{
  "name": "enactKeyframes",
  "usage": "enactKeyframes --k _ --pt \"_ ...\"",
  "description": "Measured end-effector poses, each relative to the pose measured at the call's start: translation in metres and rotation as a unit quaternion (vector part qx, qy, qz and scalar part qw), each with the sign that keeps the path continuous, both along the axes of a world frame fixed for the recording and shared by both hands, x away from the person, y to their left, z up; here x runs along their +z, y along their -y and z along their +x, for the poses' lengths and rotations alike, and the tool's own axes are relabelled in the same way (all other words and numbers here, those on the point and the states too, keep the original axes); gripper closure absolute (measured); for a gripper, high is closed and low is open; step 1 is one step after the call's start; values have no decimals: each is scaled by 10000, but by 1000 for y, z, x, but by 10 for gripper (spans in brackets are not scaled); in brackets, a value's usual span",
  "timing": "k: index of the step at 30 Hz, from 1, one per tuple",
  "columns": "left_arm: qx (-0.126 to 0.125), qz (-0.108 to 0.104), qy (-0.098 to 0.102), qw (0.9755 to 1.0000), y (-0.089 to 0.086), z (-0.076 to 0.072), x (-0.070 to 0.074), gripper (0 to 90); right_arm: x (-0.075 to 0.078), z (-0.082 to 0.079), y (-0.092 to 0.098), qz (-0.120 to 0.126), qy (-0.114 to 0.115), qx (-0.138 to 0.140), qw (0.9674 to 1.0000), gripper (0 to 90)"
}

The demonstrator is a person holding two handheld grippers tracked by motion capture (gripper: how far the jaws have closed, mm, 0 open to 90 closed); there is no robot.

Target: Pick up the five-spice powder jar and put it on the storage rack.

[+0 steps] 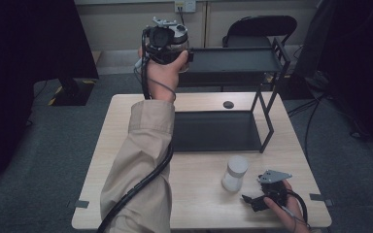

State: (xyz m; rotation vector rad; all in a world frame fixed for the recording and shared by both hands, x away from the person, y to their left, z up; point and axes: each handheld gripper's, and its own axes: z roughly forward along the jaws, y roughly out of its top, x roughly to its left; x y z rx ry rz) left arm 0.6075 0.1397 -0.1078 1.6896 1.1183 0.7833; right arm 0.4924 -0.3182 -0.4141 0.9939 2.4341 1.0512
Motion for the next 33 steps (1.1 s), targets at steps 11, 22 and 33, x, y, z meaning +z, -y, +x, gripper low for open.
enactKeyframes --k 11,22,33 --pt "38 -31 -35 10000 8 23 -6 301 0 1 0 -8 -4 17 10000 0" --pt "117 46 -46 9999 18 31 -4 301 0 1 0 -10 -2 19 10000 0" --pt "197 30 -131 9997 21 38 -11 301 0 0 0 -9 -4 17 10000 0"
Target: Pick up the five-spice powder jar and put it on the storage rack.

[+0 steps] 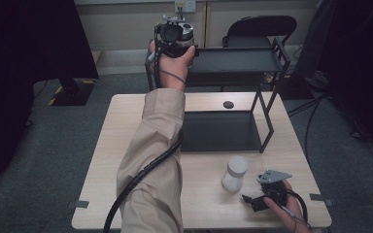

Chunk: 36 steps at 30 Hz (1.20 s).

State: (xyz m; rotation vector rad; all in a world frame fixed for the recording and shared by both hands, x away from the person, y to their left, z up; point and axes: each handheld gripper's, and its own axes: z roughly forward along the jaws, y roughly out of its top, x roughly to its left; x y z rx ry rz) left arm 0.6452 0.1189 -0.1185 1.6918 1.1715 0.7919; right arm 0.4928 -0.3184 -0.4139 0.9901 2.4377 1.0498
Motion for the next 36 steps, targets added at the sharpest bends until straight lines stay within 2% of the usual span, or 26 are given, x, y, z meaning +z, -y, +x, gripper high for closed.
enactKeyframes --k 2,9,22,34,35,36 --pt "-2 94 2 10000 2 1 0 301 0 0 0 1 -1 0 10000 0" --pt "44 134 -50 9999 5 3 -3 301 0 0 0 0 1 0 10000 0" --pt "87 27 -69 9999 6 6 -8 301 0 0 0 0 0 0 10000 0" --pt "138 53 -106 9998 9 6 -6 297 0 0 0 0 2 0 10000 0" --pt "246 102 -27 9996 13 3 -6 265 0 0 0 0 2 0 10000 0" --pt "246 102 -27 9996 13 3 -6 212 0 0 0 0 2 0 10000 0"
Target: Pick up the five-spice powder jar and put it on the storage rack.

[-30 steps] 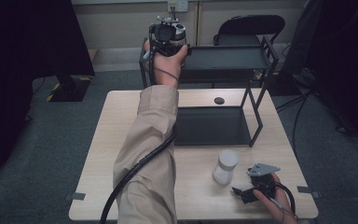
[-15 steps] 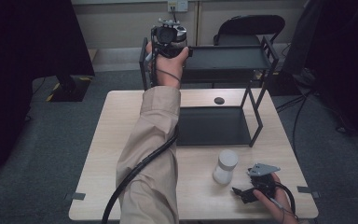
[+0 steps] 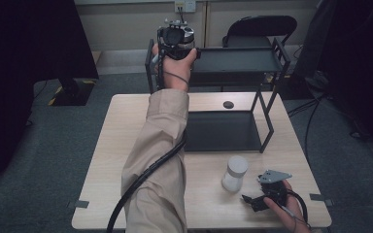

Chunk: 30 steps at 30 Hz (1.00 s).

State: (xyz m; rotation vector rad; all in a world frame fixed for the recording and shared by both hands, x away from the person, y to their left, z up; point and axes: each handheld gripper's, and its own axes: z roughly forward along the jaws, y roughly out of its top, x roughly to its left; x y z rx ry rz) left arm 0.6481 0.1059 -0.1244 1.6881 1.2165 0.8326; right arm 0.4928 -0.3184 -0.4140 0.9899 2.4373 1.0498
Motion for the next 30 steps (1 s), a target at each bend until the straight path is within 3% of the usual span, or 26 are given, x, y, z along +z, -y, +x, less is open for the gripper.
enactKeyframes --k 9,13,30 --pt "276 73 214 9994 12 -20 9 67 0 0 0 3 3 0 10000 0" --pt "231 83 210 9995 13 -27 9 23 0 0 0 1 11 3 10000 0" --pt "198 -436 350 9982 -3 -66 -20 7 0 0 0 3 4 -1 10000 0"
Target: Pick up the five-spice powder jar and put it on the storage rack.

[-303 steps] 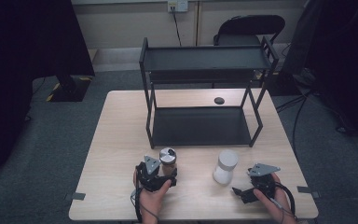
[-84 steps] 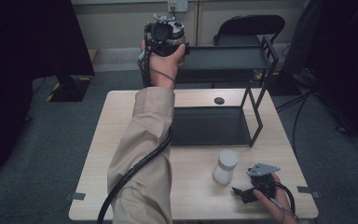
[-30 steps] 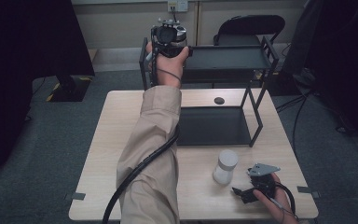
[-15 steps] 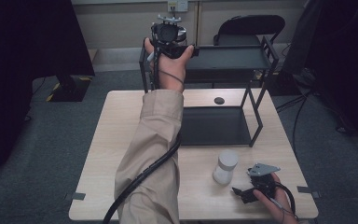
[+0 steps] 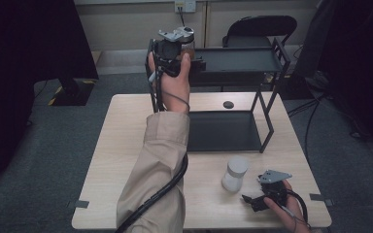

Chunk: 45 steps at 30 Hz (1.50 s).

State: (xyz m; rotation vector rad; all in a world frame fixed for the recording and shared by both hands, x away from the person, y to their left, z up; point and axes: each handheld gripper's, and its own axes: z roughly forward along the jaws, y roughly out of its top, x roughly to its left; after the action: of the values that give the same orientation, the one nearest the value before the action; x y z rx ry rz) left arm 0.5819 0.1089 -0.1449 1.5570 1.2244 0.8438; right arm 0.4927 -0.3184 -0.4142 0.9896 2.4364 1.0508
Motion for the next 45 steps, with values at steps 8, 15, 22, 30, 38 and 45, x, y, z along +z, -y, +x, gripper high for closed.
enactKeyframes --k 8,15,22,30,38,45 --pt "-9 -121 -45 9999 -7 -15 -16 15 0 0 0 0 -2 0 10000 0" --pt "-29 -179 -79 9998 -14 -25 -39 19 0 0 0 5 -2 -6 10000 0" --pt "29 -195 -151 9997 -19 -31 -63 19 0 0 0 6 -2 -6 10000 0" --pt "-72 -268 -151 9995 -20 -39 -89 23 0 0 0 4 -2 -6 10000 0" --pt "-199 -317 -211 9991 -19 -46 -117 22 0 0 0 8 1 -8 10000 0" --pt "-187 -397 -294 9986 -18 -53 -142 23 0 0 0 8 2 -8 10000 0"
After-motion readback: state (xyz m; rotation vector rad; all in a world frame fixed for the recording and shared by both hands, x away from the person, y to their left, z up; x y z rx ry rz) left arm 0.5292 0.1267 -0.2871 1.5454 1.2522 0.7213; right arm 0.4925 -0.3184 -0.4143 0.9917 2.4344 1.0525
